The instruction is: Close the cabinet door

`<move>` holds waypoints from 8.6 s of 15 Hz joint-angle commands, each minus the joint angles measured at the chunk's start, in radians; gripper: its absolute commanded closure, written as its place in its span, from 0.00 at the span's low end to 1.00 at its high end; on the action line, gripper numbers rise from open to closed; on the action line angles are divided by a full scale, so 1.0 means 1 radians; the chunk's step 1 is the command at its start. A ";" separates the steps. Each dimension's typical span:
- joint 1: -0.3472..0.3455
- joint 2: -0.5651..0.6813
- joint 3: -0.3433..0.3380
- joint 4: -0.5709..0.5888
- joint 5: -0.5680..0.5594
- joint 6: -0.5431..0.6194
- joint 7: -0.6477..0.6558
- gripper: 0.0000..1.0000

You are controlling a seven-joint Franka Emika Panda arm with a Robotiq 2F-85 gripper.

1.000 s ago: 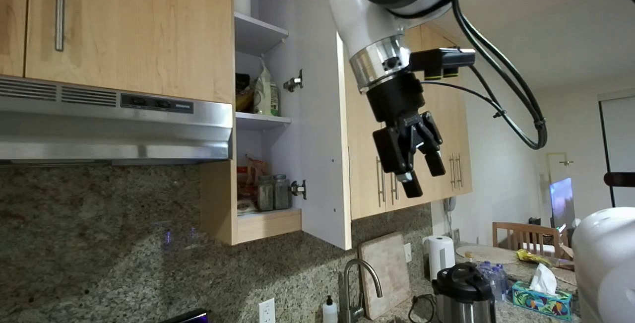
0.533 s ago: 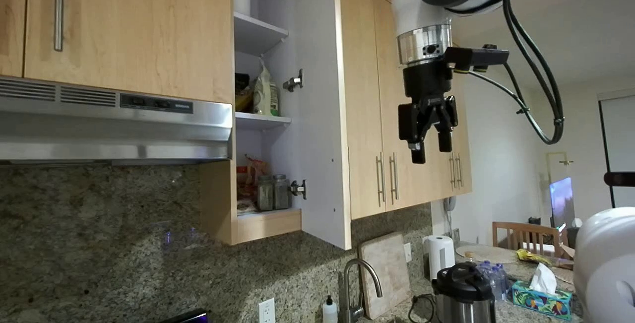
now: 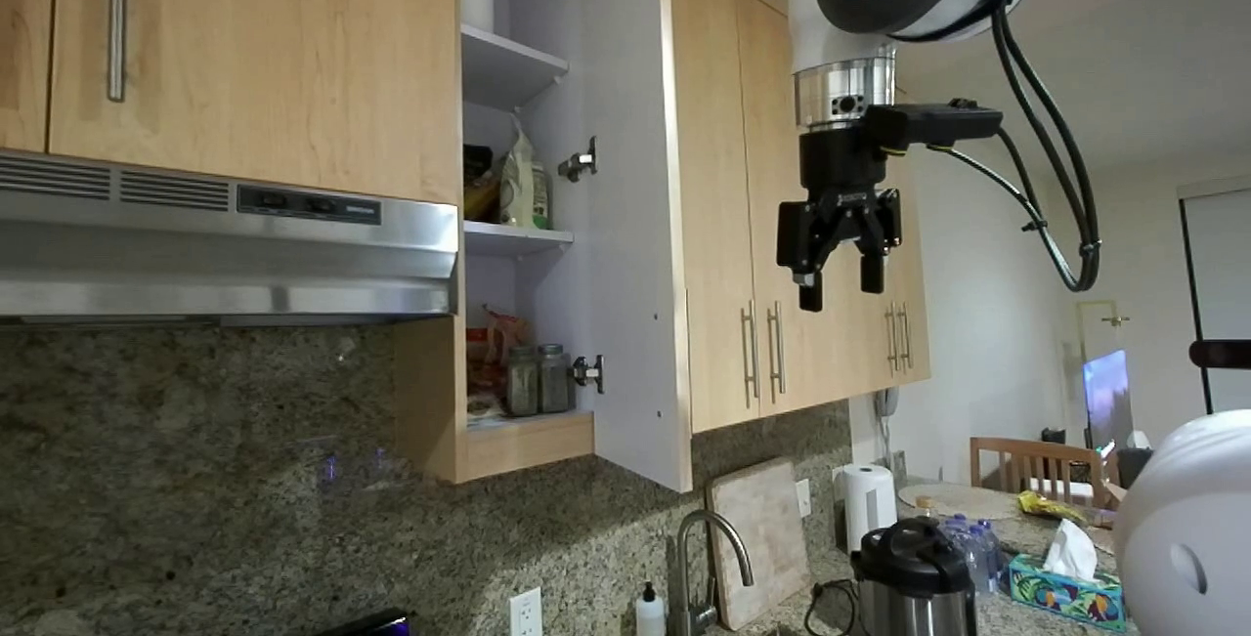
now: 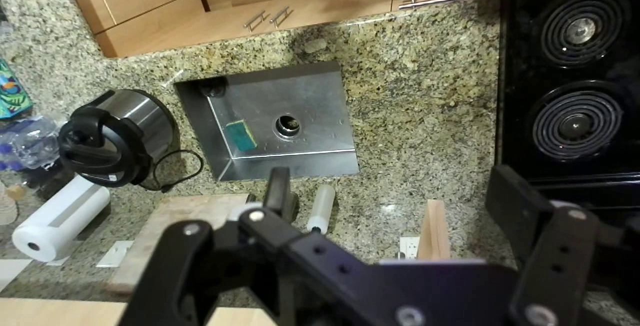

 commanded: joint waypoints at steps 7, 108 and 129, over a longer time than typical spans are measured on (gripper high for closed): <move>-0.104 0.082 -0.073 0.035 0.117 0.313 0.115 0.00; 0.087 0.592 0.210 0.377 0.056 0.361 0.570 0.00; 0.088 0.165 0.176 -0.183 0.146 0.329 0.119 0.00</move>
